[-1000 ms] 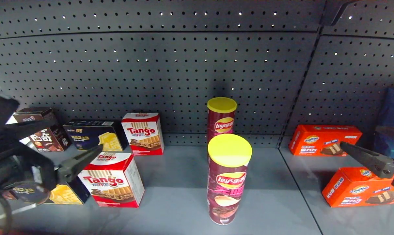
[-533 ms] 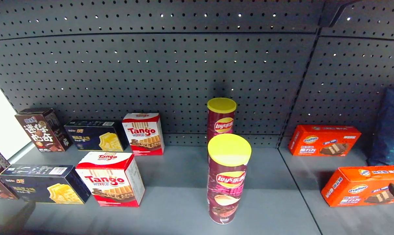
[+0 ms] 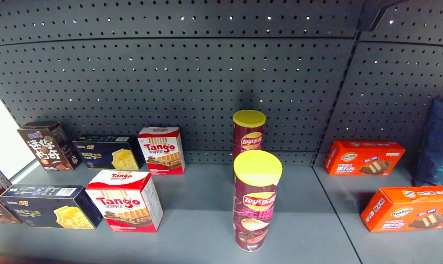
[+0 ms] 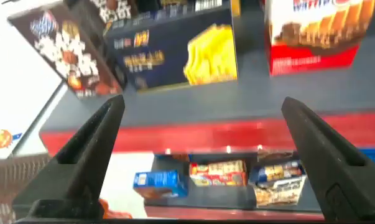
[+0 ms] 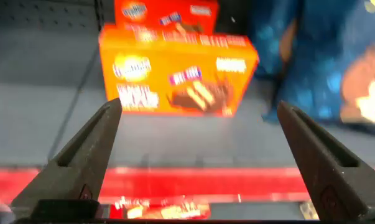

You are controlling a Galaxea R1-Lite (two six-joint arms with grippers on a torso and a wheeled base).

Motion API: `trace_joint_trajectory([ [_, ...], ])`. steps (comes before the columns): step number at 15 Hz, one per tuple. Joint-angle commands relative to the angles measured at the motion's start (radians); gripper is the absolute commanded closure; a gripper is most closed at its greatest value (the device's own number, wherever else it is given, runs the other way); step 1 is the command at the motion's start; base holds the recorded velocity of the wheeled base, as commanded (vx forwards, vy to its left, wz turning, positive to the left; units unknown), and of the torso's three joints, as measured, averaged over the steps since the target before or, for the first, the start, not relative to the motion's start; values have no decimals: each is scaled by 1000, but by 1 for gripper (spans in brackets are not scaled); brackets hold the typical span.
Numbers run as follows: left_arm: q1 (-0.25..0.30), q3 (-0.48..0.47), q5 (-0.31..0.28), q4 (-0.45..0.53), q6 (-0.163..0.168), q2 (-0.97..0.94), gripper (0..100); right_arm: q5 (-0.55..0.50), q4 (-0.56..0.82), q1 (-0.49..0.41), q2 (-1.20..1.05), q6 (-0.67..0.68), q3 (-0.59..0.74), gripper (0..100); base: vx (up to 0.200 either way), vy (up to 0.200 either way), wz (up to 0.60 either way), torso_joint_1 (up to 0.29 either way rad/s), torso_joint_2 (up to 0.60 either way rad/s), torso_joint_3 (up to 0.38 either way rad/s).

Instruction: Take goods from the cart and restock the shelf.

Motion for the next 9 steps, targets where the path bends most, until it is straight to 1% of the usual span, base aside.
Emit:
trace_joint_trajectory([
  [1,3,26,8,108,-19,-202,0,3,155,-34,-263,3,47,0,0,0,0,0,0,0],
  [2,3,39,8,93,-24,-200,0,3,244,-34,-317,20,27,0,0,0,0,0,0,0],
  [3,3,50,8,88,-28,-200,0,4,240,-34,-317,67,27,0,0,0,0,0,0,0],
  [5,3,61,7,60,-59,-200,0,37,241,-34,-317,75,27,0,0,0,0,0,0,0],
  [6,3,65,7,54,-107,-200,0,81,241,-34,-317,76,27,0,0,0,0,0,0,0],
  [7,3,69,8,51,-137,-200,0,83,241,-34,-317,72,27,0,0,0,0,0,0,0],
  [9,3,76,7,36,-140,-200,0,83,241,-34,-317,70,27,0,0,0,0,0,0,0],
])
